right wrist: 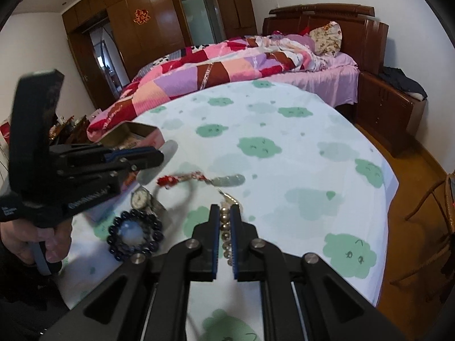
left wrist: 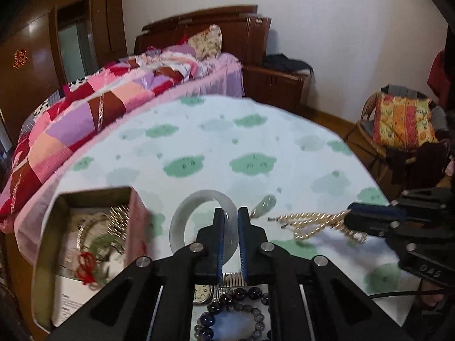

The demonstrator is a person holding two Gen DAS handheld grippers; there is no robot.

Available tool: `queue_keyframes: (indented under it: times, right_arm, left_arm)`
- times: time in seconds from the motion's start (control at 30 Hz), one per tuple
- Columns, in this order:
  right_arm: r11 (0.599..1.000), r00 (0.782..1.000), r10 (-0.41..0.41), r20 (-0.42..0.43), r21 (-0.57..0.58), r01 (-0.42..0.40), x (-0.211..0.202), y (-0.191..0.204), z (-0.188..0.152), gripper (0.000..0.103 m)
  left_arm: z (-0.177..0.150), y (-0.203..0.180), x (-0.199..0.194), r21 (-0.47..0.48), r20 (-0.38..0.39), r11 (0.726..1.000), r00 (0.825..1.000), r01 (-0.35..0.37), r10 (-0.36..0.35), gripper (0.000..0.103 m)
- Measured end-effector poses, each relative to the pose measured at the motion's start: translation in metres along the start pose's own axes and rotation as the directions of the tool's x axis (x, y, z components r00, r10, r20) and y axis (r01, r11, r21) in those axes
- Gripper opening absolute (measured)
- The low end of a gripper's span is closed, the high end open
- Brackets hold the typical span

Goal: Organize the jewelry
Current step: 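Carry the pearl necklace and white jade bangle over the tin box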

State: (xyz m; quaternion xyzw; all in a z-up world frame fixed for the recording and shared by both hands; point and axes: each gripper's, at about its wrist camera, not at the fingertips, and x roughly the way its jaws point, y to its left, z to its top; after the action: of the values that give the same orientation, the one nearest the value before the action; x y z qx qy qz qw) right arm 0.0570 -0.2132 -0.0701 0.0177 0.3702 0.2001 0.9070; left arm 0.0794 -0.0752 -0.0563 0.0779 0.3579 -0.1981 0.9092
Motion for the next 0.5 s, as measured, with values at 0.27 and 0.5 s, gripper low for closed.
queue_keyframes:
  times: [0.27, 0.5]
  right_arm:
    - [0.999, 0.999, 0.014, 0.039, -0.037, -0.012, -0.015, 0.014, 0.021, 0.009]
    - [0.998, 0.997, 0.001, 0.075, -0.057, 0.004, -0.023, 0.018, 0.038, 0.009]
  left_arm:
    - [0.018, 0.009, -0.036, 0.006, 0.086, 1.0, 0.996, -0.001, 0.0, 0.0]
    - [0.012, 0.015, -0.022, -0.001, 0.043, 0.999, 0.999, 0.033, -0.033, 0.005]
